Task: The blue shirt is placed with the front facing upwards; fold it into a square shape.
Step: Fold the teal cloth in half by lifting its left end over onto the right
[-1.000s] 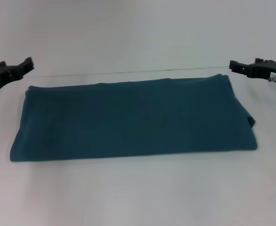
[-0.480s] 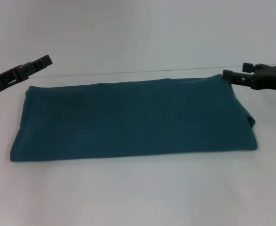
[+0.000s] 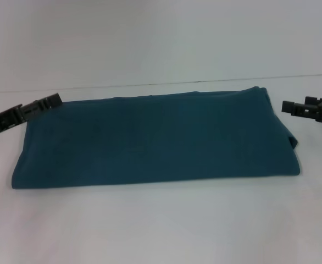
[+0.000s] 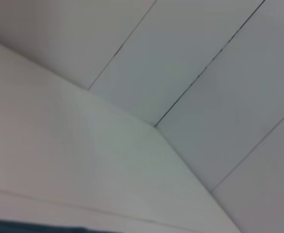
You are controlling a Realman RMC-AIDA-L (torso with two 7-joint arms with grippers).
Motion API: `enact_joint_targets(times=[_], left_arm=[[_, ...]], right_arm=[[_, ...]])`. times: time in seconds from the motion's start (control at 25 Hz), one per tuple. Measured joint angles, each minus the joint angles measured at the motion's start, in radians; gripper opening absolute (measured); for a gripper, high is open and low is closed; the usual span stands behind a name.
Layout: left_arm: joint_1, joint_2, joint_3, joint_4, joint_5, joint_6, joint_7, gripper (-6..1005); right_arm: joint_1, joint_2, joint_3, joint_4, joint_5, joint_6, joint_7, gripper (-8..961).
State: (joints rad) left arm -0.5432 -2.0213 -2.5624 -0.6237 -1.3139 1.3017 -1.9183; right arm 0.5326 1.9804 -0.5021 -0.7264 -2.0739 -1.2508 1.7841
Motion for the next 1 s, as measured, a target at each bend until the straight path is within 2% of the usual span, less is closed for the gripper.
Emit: enact_joint_targets(times=[0.32,0.52,0.64,0.92,1.0], left_arm=[[0.008,0.005,0.005,-0.039,0.159,-0.06,-0.161,828],[0.031,-0.008,0.004,-0.104,0.193,-0.085,-0.247,827],[0.044,-0.007,0.001,-0.121,0.202,-0.098,-0.305,826],[0.047,-0.001,0.004,-0.127,0.227,-0.105,-0.329,825],[0.039,0.0,0.006,-0.129,0.274,-0.105,-0.331,824]], right_arm=[[0.01,0.021,-0.001,-0.001,-0.015,0.039,-0.002,929],[0.02,0.03,-0.005,-0.001,-0.015,0.05,-0.008,929],[0.024,0.036,-0.014,0.0,-0.015,0.059,-0.01,930],[0.035,0.043,-0.06,0.0,-0.015,0.098,-0.007,930],[0.038,0.045,-0.067,0.0,-0.015,0.102,-0.006,930]])
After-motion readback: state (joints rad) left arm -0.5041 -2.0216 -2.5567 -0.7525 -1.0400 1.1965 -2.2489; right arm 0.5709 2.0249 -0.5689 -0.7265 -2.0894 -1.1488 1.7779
